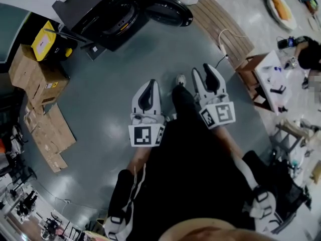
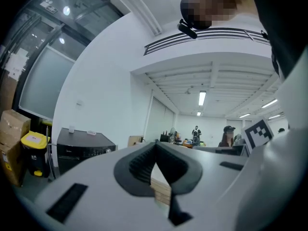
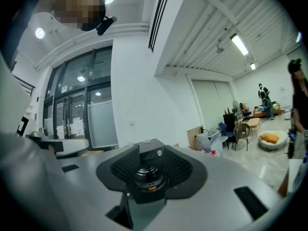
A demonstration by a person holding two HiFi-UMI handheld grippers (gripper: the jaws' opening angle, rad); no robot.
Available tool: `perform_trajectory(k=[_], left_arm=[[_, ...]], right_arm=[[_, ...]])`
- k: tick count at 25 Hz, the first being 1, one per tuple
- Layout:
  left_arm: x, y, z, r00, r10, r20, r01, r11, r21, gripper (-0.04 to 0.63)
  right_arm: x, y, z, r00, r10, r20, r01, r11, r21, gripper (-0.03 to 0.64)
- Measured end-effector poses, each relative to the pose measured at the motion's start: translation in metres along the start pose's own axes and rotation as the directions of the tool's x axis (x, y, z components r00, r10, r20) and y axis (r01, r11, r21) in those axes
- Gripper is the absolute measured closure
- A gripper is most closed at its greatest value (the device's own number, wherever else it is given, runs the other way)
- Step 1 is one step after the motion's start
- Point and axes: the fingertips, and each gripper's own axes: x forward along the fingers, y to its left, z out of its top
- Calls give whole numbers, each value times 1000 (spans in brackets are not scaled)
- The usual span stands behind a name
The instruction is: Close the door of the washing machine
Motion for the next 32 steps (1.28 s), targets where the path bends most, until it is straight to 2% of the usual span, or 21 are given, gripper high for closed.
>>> perform_trajectory(k=[3, 6, 12, 14, 18, 20, 24, 27, 32], left_arm=[[54, 4, 7, 1000, 12, -4, -12, 1000, -9, 589], [100, 3, 11, 1000, 19, -15, -19, 1000, 12, 589], [177, 4, 19, 999, 31, -16, -30, 999, 40, 589], [198, 3, 20, 999, 36, -14, -36, 999, 25, 589], [235, 17, 17, 999, 20, -43, -19, 999, 26, 589], [256, 28, 18, 999, 12, -44, -12, 1000, 4, 589], [298, 52, 13, 996, -41, -84, 42, 999, 20, 589], [330, 70, 15, 992, -75, -103, 77, 997, 13, 589], [381, 82, 5, 986, -113, -125, 114, 993, 2, 589]], right_arm=[[44, -34, 10, 1000, 11, -11, -11, 1000, -6, 469], [78, -67, 20, 999, 27, -22, -27, 1000, -10, 469], [140, -132, 34, 999, 39, -35, -40, 999, -19, 469], [156, -152, 32, 999, 30, -45, -31, 999, -25, 469], [194, -178, 21, 997, 3, -79, -5, 1000, -29, 469], [216, -186, 13, 995, -6, -99, 5, 1000, -16, 469], [259, -204, -5, 990, -30, -136, 30, 1000, 4, 469], [291, -221, -25, 979, -77, -189, 77, 997, -5, 469], [338, -259, -64, 960, -91, -264, 88, 996, -25, 469]])
